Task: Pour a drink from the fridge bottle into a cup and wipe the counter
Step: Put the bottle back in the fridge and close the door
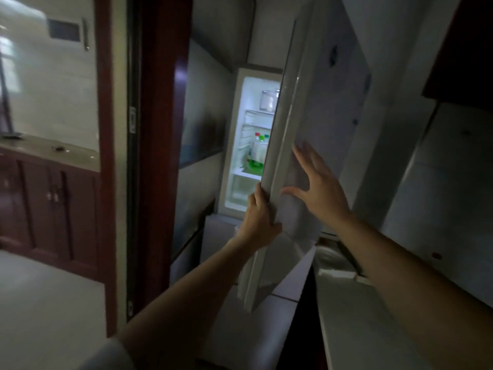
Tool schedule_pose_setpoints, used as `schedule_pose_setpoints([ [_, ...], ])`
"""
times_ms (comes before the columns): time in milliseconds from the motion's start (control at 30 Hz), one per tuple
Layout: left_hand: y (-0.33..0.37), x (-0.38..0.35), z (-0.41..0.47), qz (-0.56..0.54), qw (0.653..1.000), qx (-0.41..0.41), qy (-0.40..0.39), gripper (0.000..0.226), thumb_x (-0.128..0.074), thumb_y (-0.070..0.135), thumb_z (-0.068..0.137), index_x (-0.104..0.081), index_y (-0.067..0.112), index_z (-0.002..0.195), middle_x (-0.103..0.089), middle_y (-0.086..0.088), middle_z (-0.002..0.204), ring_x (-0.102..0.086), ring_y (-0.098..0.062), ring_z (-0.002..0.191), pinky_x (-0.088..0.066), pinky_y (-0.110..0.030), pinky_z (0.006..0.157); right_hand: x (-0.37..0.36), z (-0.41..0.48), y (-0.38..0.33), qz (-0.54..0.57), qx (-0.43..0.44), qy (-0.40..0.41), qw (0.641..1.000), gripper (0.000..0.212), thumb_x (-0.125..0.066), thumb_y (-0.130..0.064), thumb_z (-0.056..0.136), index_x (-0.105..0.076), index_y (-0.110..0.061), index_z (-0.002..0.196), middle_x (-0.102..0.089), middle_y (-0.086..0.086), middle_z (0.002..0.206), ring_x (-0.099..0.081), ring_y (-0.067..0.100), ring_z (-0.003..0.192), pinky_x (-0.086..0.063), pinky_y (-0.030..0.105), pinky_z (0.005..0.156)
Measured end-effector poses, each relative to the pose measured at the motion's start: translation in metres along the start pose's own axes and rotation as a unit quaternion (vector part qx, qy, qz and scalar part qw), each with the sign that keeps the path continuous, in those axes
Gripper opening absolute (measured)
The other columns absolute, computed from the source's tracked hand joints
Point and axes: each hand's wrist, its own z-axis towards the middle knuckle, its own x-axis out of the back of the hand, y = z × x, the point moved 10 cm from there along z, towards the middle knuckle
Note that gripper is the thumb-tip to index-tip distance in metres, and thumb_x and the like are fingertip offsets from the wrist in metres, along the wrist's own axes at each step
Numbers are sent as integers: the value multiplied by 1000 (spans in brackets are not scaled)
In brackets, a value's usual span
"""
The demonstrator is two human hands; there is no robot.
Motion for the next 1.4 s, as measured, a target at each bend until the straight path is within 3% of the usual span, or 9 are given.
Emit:
schedule_pose_setpoints([
  [100,-32,21,24,10,999,7,-34,115,-78,12,78,9,-2,152,-17,-20,155,-25,-33,142,-26,-24,106,-18,40,-35,-135,127,20,983,88,-74,-48,77,-33,-28,152,-19,10,162,-31,31,144,-41,46,108],
  [200,-62,32,49,26,997,12,-68,114,-75,16,83,15,-3,150,-8,-21,159,-17,-33,147,-21,-29,112,-42,75,-44,-203,186,3,961,83,-77,-41,77,-38,-29,149,-19,10,162,-29,37,144,-39,53,108],
  [500,-131,50,105,3,998,41,-57,109,-69,15,88,21,8,151,3,-14,162,-10,-30,149,-17,-37,118,-123,132,-41,-223,197,-52,953,92,-74,-52,77,-25,-34,153,-3,7,165,-12,36,149,-22,52,117],
  [700,-172,63,139,43,995,75,45,83,-55,-3,91,1,1,152,-25,-23,152,-38,-36,137,-39,-44,110,-184,180,-38,-220,213,-30,952,97,-80,-49,71,-29,-36,152,-7,6,165,-15,39,148,-25,54,114],
  [767,-178,63,150,66,992,77,73,80,-55,2,93,-1,3,152,-27,-23,150,-42,-36,133,-44,-44,107,-205,196,-32,-217,217,-14,952,95,-80,-50,70,-32,-37,151,-10,4,164,-17,40,147,-24,55,114],
  [900,-193,59,180,64,982,134,112,107,-69,35,88,12,7,152,-18,-18,154,-33,-37,138,-40,-46,108,-247,221,-12,-198,224,-21,954,93,-74,-50,77,-22,-39,153,-8,4,165,-10,38,149,-11,56,118],
  [1067,-218,55,220,46,968,174,172,131,-82,48,70,15,18,152,-16,-10,156,-28,-31,140,-39,-48,109,-289,247,14,-200,248,-16,948,99,-74,-53,76,-18,-35,155,-6,5,165,-6,36,150,-5,56,119],
  [1200,-260,46,253,29,958,217,187,133,-79,66,47,-6,30,152,-36,-5,141,-45,-21,127,-51,-37,95,-319,266,30,-221,257,6,941,95,-71,-56,77,-20,-33,155,-7,5,165,-6,34,151,-3,55,120],
  [1400,-274,42,296,99,968,132,190,144,-87,56,54,6,6,153,-26,-17,151,-37,-34,134,-44,-44,104,-354,292,53,-270,235,7,934,94,-69,-60,74,-25,-34,153,-15,7,163,-14,37,149,-9,58,119],
])
